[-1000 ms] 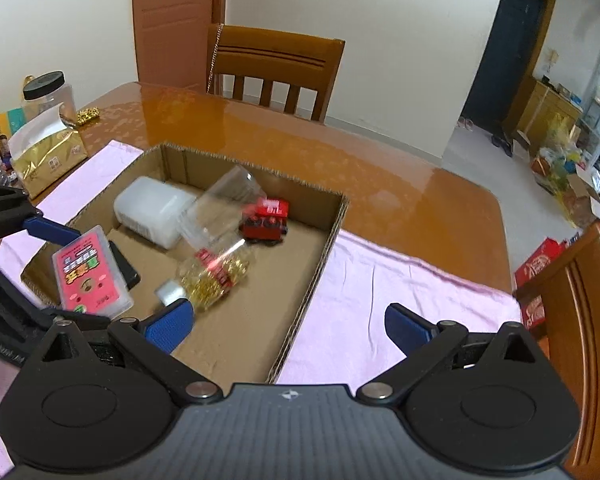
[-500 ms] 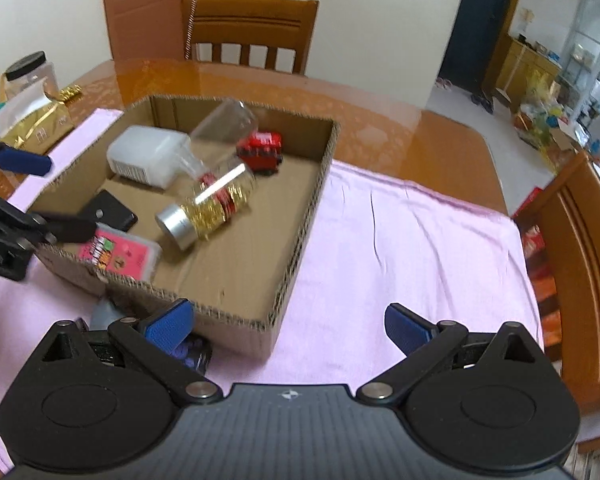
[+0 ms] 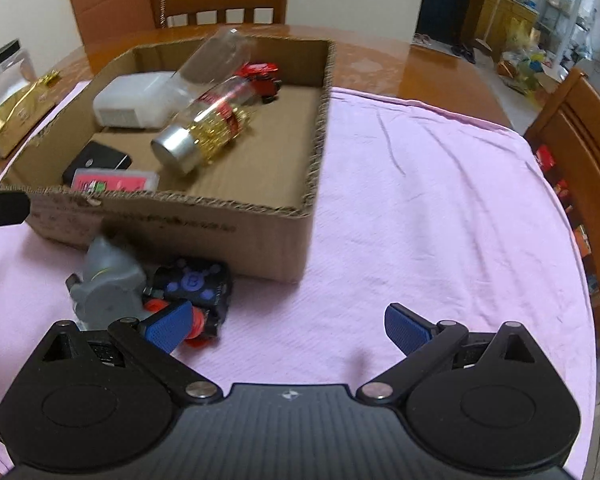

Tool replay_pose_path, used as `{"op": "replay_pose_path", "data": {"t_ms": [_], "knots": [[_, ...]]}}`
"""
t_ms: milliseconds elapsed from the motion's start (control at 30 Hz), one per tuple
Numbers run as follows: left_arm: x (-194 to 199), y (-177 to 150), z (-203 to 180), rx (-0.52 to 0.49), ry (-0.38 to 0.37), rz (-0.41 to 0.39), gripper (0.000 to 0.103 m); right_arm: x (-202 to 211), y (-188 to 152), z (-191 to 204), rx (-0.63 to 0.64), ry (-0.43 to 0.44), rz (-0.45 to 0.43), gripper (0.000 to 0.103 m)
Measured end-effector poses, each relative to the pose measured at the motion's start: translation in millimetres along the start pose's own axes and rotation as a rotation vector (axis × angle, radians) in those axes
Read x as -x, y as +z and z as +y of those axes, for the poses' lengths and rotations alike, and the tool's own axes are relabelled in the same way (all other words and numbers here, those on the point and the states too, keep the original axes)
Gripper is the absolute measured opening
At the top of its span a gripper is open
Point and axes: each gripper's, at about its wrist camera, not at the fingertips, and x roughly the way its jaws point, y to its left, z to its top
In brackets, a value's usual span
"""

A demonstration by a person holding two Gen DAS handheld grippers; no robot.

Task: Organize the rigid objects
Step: 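Move the right tool to the black toy train while the left tool approaches the light blue ball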

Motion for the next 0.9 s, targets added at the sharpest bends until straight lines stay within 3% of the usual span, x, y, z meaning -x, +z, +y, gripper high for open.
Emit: {"op": "replay_pose_path", "data": {"t_ms": [333,433,533,700,900], "knots": [[18,-15,18,0.012,0.059,-0.009,0.102,-7,9,17,0.016,0.029,0.019,0.103],[19,-21,19,-0.004,0.054,-0.002,0.102,-4,11,11,-0.002,0.073,0.019,0.103],[18,-25,20,-0.005,0.045,0.015,0.102,-12,12,6,-0.016,0.062,0.029,0.103],[15,-31,18,-0.021,0.033,0.033,0.102,-27,13,-13,-0.131,0.167,0.073,0.103],[11,-35,13,-0.057,0.018,0.057,0.102,-40,19,-18,-0.16,0.256,0.081,0.103]]}}
